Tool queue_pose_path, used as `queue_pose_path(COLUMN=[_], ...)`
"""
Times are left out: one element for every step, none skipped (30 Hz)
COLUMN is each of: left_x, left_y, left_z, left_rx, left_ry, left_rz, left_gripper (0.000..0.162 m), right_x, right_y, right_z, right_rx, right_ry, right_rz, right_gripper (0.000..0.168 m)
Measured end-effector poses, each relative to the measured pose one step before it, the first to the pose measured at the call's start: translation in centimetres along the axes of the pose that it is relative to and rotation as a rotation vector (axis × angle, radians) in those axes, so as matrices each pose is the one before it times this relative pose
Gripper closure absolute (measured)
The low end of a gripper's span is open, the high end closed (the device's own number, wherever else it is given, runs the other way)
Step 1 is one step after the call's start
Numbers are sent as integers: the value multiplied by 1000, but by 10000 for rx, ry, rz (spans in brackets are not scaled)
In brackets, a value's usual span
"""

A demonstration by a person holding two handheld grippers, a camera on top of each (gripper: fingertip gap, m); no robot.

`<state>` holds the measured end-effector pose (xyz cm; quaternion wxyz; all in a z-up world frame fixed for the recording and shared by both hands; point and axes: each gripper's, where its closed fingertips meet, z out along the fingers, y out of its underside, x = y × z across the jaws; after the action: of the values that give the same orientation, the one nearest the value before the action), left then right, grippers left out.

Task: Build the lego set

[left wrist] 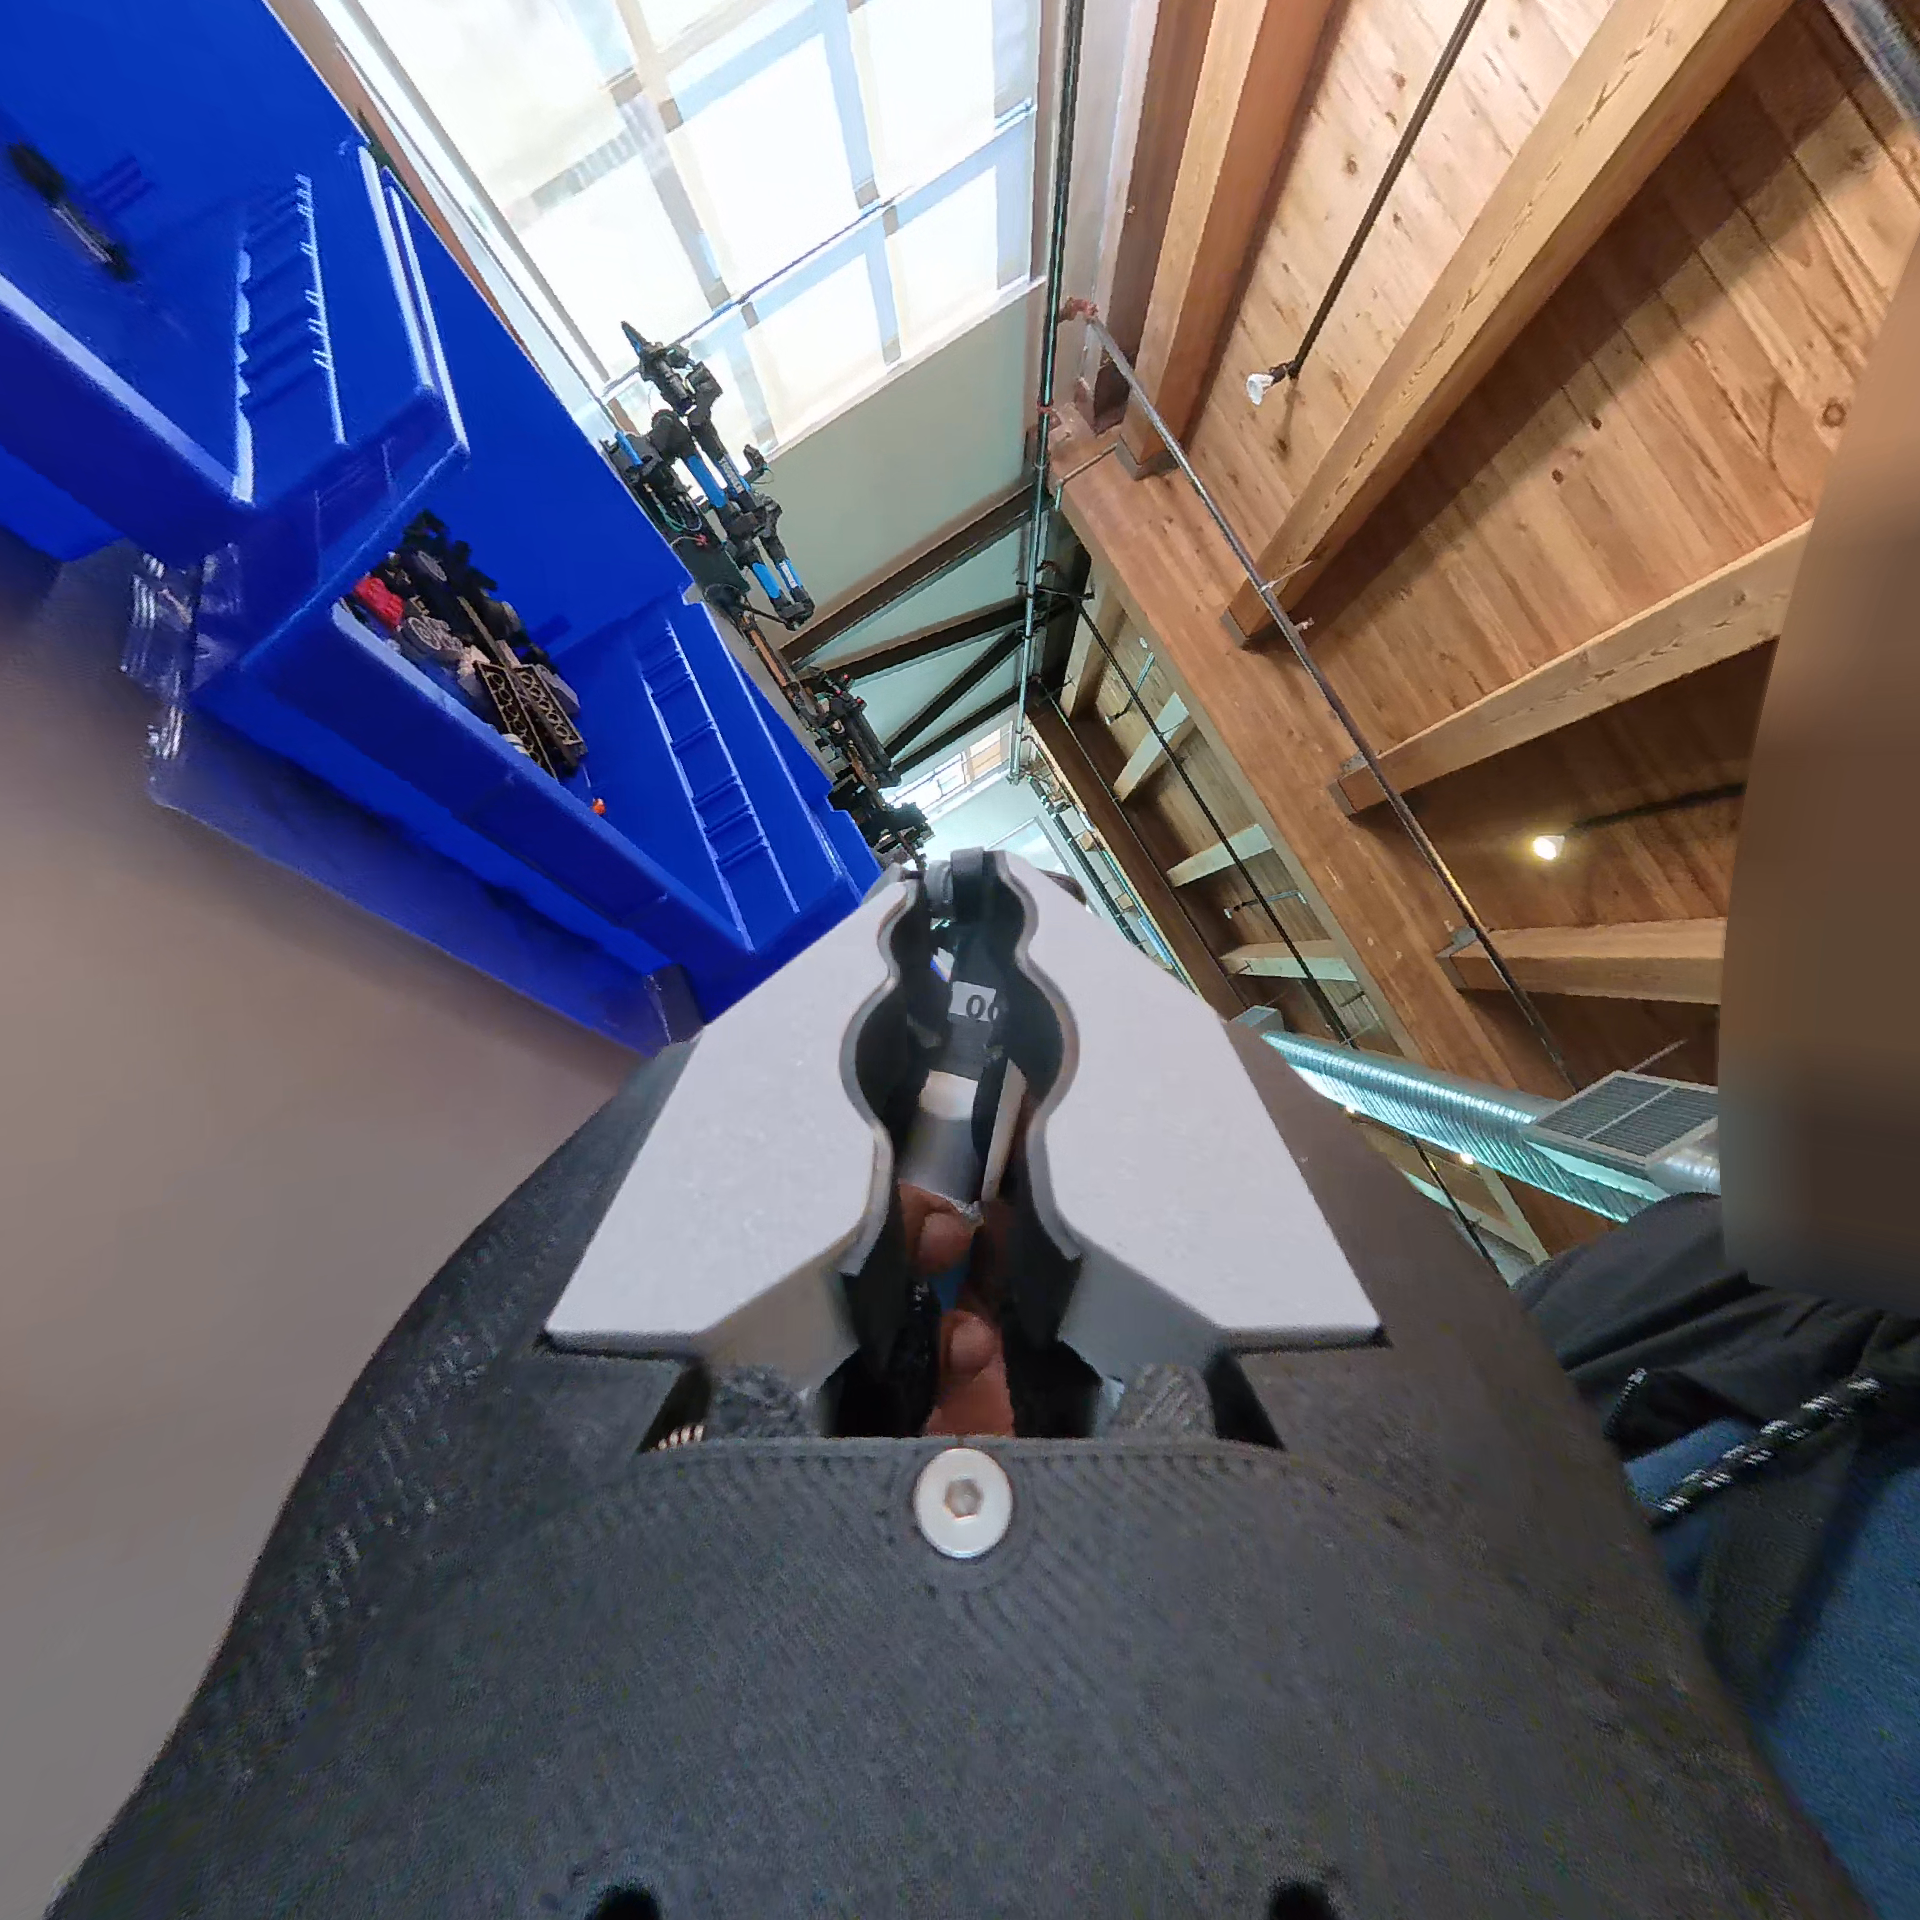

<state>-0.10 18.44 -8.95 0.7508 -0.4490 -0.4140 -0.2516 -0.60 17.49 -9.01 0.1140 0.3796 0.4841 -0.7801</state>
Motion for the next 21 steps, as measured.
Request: queue_pose_path(left_x=[100,73,120,140,100,118,133,102,91,70,103,97,65,55,60,57,9,7,57,102,135], left_y=[-1,27,26,31,24,17,3,16,13,17,26,31,26,31,13,28,30,54,72,71,41], left_z=[11,9,20,8,25,18,26,18,8,17,13,10,24,10,6,8,25,29,50,64,66], left_rx=[2,-9,-17,-30,-40,-29,-18,-23,-27,-28,-36,-49,-60,-64,-69,-76,-90,-123,-169,-191,-183], left_ry=[48,47,71,60,29,29,30,28,24,22,36,33,5,-7,-3,-14,-47,-64,-50,-52,-73], left_rz=[-14,-23,-25,-1,34,55,57,51,41,44,59,62,80,109,124,144,189,250,324,401,444], left_gripper=[153,153,152,153,153,153,153,153,153,153,153,153,153,153,153,153,153,154,153,153,153], right_x=[-94,-85,-163,-106,-91,-108,-144,-223,-83,-66,-96,-96,-46,-54,-55,-67,-11,-6,-90,-161,-131], right_y=[-10,-32,-69,-41,-64,-72,-76,-102,-32,-26,-47,-48,-15,-17,-15,-19,-12,-9,-21,-42,-50], right_z=[9,-12,-33,-33,-25,-24,-9,-22,-3,-8,-14,-20,-26,-25,-24,-24,-39,-67,-84,-96,-103], right_rx=[18,14,22,2,12,30,32,51,6,10,20,20,4,1,-9,-7,-16,-33,-47,-58,-66], right_ry=[-63,-65,-107,-73,-51,-49,-70,-115,-32,-26,-49,-64,-41,-46,-46,-46,-17,-9,-66,-109,-86], right_rz=[-34,-43,-58,-65,-71,-54,-37,-29,-22,-35,7,18,0,-8,-5,-10,-29,-65,-82,-78,-89], right_gripper=[153,154,155,155,156,156,156,160,160,160,160,160,160,160,160,160,160,160,160,160,160])
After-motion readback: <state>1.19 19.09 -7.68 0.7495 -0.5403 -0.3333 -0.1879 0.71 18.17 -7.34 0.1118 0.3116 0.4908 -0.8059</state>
